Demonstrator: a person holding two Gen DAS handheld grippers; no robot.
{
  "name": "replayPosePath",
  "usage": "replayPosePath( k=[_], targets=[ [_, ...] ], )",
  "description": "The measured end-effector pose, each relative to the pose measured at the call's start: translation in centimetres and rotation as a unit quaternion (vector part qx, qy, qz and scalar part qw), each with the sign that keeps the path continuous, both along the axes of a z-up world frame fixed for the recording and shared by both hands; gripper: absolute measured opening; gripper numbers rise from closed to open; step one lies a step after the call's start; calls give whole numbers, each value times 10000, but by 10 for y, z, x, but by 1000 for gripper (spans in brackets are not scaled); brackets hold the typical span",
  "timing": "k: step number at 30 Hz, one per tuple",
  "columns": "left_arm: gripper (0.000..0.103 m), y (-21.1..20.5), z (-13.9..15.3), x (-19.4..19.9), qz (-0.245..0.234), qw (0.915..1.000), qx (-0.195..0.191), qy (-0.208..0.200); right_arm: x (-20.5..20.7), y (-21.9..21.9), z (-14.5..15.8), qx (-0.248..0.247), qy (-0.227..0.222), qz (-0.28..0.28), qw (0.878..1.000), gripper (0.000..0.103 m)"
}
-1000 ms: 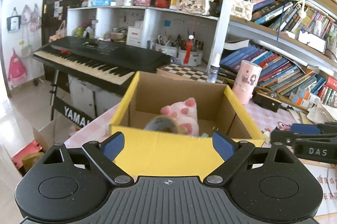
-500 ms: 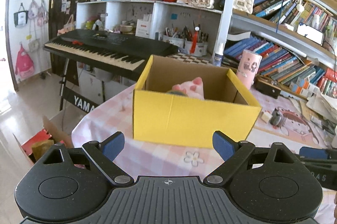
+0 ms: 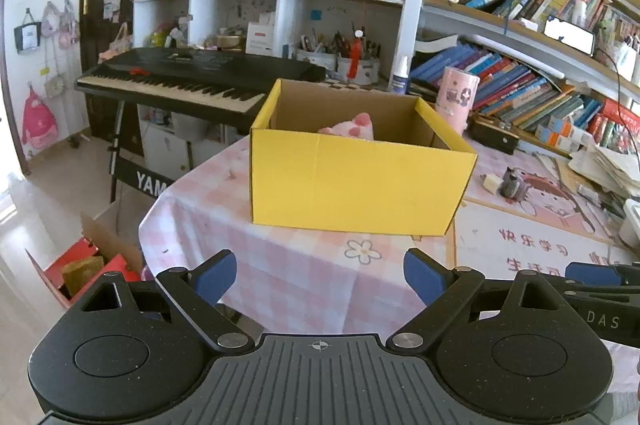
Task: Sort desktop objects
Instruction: 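Withdraw both open grippers up and away from the yellow box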
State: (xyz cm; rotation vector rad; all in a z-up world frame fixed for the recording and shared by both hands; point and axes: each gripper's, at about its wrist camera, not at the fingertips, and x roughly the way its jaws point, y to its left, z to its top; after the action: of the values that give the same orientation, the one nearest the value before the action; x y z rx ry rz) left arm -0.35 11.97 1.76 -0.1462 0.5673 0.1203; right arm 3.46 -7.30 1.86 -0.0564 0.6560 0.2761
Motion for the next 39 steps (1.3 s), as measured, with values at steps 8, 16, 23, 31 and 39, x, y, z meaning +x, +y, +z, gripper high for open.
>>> replayPosePath(
  k=[8, 16, 23, 31, 39],
  targets=[
    [92, -10, -3, -5, -204, 9996, 86, 149, -12, -5, -4, -64, 81, -111, 9999, 52],
    [92, -22, -4, -4, -534, 9982, 158, 219, -23, -9, -7, -121, 108, -176, 9997, 54],
    [92, -30, -5, -2, -720, 9970, 173, 222, -26, -16, -7, -128, 158, -321, 9993, 55],
    [92, -41, -6, 4, -946, 9950, 218, 235, -25, -25, -9, -129, 166, -460, 9987, 55],
    [92, -60, -8, 18, -1245, 9915, 214, 303, -20, -41, -10, -163, 215, -612, 9978, 55]
  ],
)
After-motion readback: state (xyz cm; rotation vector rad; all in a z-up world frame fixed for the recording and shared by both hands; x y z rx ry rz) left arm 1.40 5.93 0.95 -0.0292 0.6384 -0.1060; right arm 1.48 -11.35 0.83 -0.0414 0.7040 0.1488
